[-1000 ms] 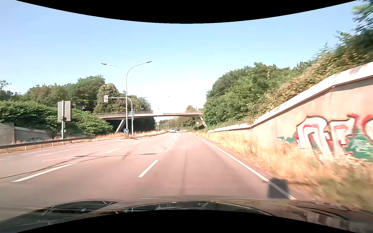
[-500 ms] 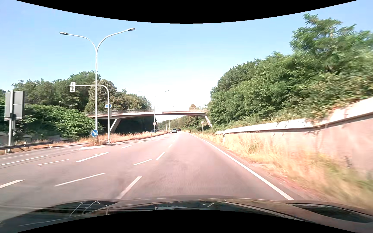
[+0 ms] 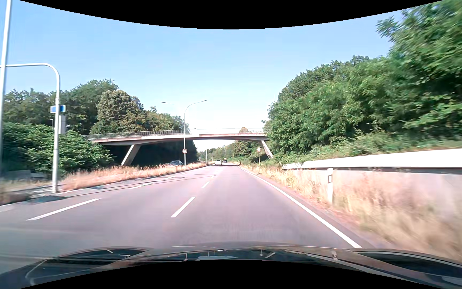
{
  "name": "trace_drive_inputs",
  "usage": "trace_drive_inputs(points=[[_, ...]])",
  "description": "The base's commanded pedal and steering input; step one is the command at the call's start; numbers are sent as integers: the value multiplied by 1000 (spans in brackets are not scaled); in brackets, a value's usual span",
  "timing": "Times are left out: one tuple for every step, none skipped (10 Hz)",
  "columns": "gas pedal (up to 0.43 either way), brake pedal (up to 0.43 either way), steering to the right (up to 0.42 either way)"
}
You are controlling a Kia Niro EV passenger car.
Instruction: Follow the waypoints while adhering to traffic rules and regulations
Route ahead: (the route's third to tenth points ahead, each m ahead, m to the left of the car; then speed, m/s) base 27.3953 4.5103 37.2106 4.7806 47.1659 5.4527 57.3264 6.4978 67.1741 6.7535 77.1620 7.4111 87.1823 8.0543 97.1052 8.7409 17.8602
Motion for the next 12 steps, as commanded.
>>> trace_drive_inputs(points=[[118,0,-14],[118,0,-14],[118,0,-14],[118,0,-14],[118,0,-13],[118,0,-12],[118,0,-11],[118,0,-9],[118,0,-8],[118,0,-7],[118,0,-7],[118,0,-6]])
